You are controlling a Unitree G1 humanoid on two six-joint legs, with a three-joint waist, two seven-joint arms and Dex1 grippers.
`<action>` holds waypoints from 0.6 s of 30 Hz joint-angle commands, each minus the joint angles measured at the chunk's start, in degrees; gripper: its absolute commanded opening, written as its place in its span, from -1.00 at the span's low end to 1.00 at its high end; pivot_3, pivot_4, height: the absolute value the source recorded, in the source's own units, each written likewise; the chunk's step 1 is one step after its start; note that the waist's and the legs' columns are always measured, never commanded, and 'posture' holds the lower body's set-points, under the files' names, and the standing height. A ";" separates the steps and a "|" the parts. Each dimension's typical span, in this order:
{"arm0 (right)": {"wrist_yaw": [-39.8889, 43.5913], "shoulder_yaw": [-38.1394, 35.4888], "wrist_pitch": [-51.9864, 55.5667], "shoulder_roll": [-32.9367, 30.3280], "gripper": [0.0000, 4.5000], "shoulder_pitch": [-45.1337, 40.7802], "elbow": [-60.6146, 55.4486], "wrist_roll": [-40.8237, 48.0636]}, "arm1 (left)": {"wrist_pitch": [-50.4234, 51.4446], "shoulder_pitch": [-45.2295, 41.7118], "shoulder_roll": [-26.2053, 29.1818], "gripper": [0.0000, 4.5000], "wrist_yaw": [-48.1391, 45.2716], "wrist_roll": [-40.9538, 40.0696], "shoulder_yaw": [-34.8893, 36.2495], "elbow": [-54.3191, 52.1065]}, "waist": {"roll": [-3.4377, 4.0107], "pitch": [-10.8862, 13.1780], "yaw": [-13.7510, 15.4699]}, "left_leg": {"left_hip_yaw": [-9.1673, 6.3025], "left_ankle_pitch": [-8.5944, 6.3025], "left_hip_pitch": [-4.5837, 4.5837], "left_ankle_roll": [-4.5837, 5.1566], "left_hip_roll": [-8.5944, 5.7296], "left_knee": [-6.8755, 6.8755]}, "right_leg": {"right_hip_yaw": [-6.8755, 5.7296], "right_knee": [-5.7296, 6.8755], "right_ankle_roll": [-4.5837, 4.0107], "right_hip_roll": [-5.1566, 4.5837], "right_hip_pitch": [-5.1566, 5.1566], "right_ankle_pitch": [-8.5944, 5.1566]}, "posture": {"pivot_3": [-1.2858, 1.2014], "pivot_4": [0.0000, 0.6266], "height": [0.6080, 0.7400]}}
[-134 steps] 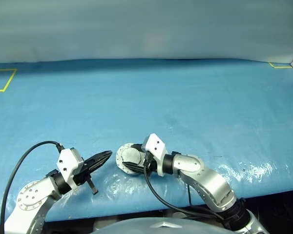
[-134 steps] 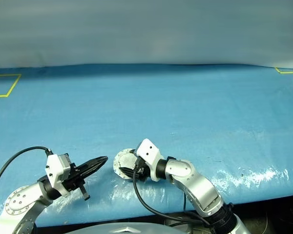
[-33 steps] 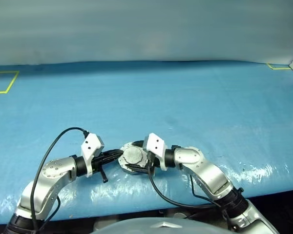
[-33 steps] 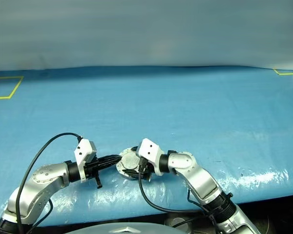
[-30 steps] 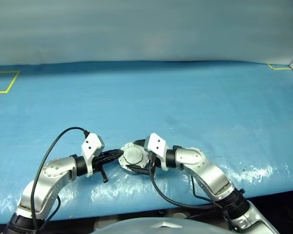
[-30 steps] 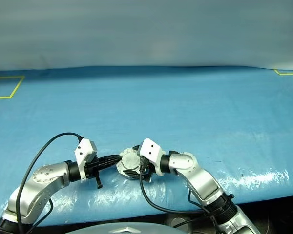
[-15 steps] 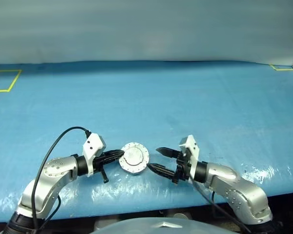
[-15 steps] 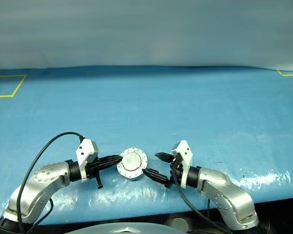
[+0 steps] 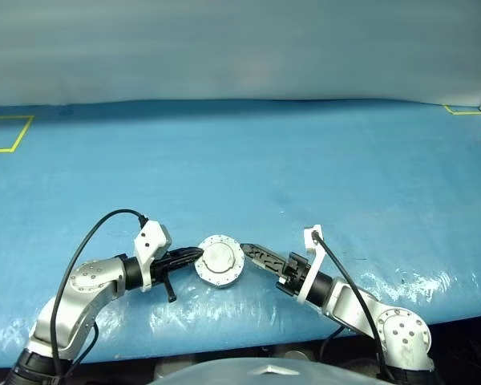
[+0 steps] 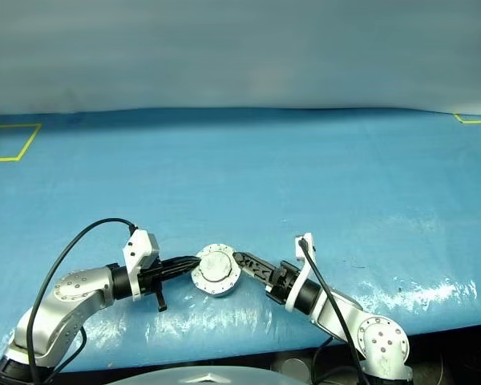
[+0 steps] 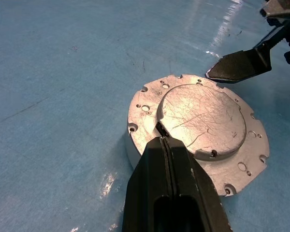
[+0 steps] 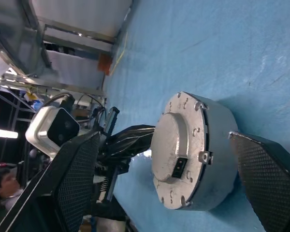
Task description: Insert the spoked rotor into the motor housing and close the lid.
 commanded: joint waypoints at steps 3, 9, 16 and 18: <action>-7.52 2.69 -1.47 1.35 0.98 -2.09 2.08 9.97 | -0.54 1.21 0.10 -1.00 -0.76 0.28 -0.29 0.91 | 0.03 0.01 -0.25 | 0.01 0.00 0.00 0.00 0.00 -0.04 | 0.01 0.00 0.00 0.00 -0.03 0.00 | 0.03 -0.52 1.00; -9.18 4.35 -4.30 1.91 0.98 -3.33 3.68 7.50 | -1.28 1.65 -0.32 -1.00 -0.55 0.49 -0.36 0.81 | 0.05 0.00 -0.48 | 0.02 0.00 0.01 0.00 0.01 -0.05 | 0.01 -0.01 0.00 0.02 -0.03 -0.01 | 0.03 -0.52 1.00; -10.90 2.66 -8.38 1.67 0.98 -2.87 4.32 6.23 | -1.30 1.67 -0.42 -1.00 -0.46 0.83 -0.63 0.66 | 0.05 0.00 -0.48 | 0.03 0.00 0.00 0.00 0.01 -0.05 | 0.02 -0.02 0.00 0.01 -0.04 -0.01 | 0.03 -0.52 1.00; -11.00 3.38 -7.30 0.18 0.98 -2.78 4.42 5.69 | -1.28 1.57 -0.47 -1.00 -0.51 0.84 -0.76 0.67 | 0.06 0.00 -0.48 | 0.03 0.00 0.00 0.00 0.01 -0.05 | 0.02 -0.02 0.00 0.01 -0.04 -0.01 | 0.03 -0.52 1.00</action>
